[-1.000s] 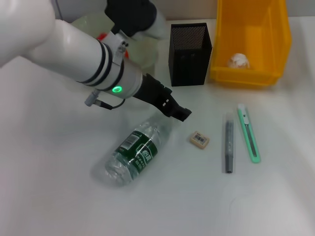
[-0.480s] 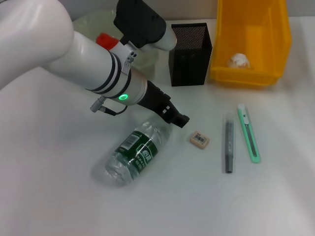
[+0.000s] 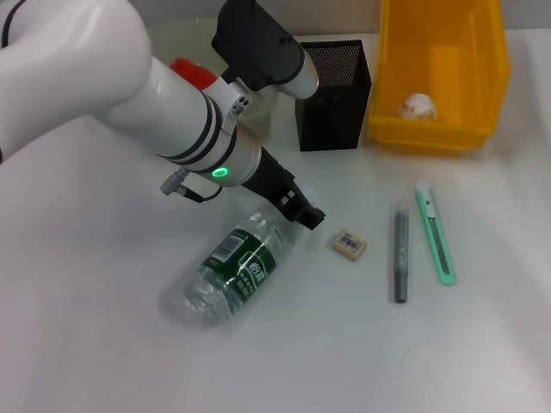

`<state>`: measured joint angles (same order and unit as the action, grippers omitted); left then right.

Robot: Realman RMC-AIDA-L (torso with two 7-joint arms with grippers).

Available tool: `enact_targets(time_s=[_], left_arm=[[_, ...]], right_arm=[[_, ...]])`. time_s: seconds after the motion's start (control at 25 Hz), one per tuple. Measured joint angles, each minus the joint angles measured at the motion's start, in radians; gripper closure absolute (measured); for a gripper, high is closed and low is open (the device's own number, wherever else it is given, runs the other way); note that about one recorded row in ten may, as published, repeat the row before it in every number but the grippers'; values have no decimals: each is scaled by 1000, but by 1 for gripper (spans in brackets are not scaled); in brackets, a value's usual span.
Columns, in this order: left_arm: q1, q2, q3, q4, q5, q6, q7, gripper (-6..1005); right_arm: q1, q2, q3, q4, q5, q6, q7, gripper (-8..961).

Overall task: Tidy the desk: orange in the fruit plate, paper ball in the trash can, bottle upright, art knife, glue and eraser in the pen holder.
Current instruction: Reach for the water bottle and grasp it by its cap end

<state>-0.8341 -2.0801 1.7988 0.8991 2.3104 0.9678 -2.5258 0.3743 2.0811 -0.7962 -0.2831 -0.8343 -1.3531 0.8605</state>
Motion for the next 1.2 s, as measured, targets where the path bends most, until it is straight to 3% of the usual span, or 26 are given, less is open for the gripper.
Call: enact_targets(time_s=[0.64, 1.2], left_arm=[[-15, 0, 52, 0, 47, -1, -30, 313], [-17, 0, 53, 0, 52, 23, -31, 551]], right_arm=[[-1, 1, 0, 14, 3, 0, 0, 251], [-8, 2, 0, 20, 5, -22, 0, 252]])
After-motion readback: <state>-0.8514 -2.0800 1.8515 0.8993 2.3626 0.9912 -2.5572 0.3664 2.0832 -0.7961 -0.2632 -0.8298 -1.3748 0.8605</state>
